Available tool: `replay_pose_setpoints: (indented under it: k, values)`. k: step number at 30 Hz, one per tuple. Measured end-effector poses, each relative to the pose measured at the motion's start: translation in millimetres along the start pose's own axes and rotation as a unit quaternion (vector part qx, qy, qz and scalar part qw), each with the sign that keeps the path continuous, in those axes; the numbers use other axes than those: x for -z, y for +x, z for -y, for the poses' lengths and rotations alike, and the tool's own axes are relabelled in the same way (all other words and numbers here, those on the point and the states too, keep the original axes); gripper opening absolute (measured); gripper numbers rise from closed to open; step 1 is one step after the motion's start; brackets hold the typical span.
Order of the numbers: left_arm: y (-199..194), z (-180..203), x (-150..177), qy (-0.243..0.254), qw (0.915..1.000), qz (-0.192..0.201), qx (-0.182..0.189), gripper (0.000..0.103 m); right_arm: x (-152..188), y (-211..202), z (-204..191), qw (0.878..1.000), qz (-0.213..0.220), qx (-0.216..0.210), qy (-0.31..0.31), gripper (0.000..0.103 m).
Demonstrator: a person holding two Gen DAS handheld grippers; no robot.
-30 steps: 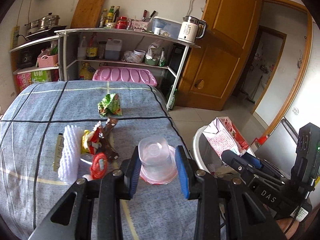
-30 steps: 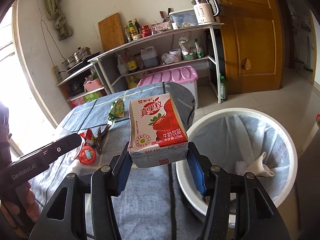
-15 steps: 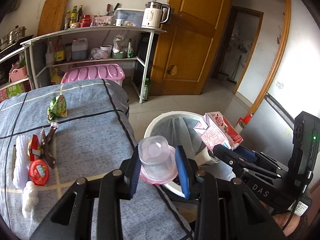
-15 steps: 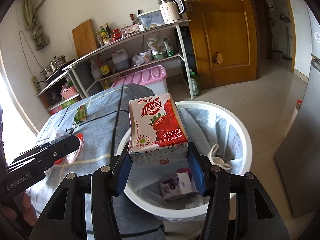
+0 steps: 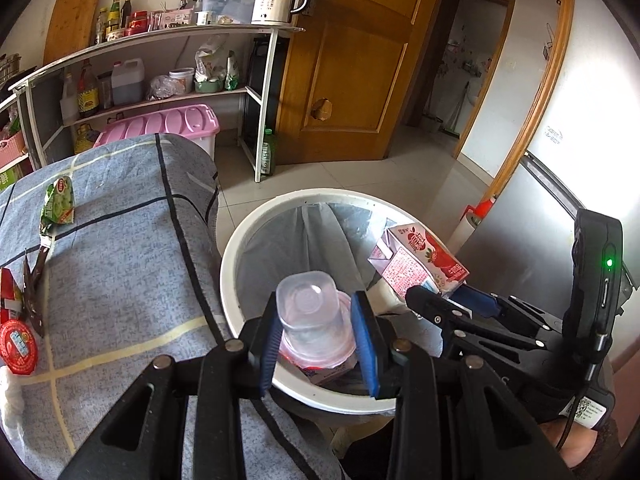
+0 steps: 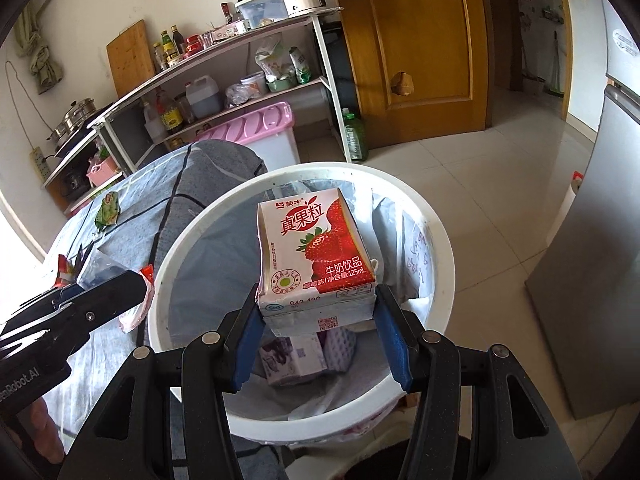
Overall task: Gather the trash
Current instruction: 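Carry the strawberry carton and pink cup over the white bin, then open both tools to drop the carton and pink cup into the bin, then move both open tools back over the bed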
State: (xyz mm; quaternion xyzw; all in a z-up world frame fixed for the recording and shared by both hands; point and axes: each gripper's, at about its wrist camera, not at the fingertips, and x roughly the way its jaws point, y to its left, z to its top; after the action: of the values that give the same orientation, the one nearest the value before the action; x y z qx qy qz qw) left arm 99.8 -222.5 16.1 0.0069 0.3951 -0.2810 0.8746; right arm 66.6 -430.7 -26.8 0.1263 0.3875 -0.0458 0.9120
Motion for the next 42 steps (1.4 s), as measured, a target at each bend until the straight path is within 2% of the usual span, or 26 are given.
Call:
replay_pose_setpoints:
  k: [4, 7, 9, 11, 14, 25, 33, 42]
  values:
    - [4, 0, 2, -0.001, 1.0000, -0.008, -0.001, 0.037, 1, 4, 3, 1.000, -0.006, 0.009, -0.002, 0.055]
    - [7, -1, 4, -0.005, 0.9999, -0.012, 0.004, 0.050, 1, 6, 6, 1.000, -0.010, -0.001, 0.005, 0.055]
    - [5, -1, 4, -0.005, 0.9999, -0.012, 0.006, 0.051, 3, 6, 8, 1.000, -0.011, -0.001, 0.008, 0.055]
    - [3, -2, 4, -0.007, 0.9999, -0.009, 0.005, 0.059, 3, 6, 6, 1.000, -0.010, 0.002, 0.006, 0.055]
    - [-1, -6, 4, -0.012, 0.9999, -0.005, 0.006, 0.062, 3, 3, 4, 1.000, -0.008, 0.001, 0.007, 0.055]
    - [-25, -27, 8, -0.034, 0.9993, 0.013, -0.002, 0.063, 3, -9, -14, 1.000, 0.008, -0.018, 0.005, 0.055]
    - [-49, -49, 15, -0.053, 0.9979, 0.030, -0.022, 0.063, 4, -20, -37, 0.998, 0.037, -0.049, -0.006, 0.062]
    - [-75, -94, 29, -0.096, 0.9935, 0.039, -0.048, 0.063, 3, -29, -79, 0.993, 0.069, -0.069, -0.060, 0.067]
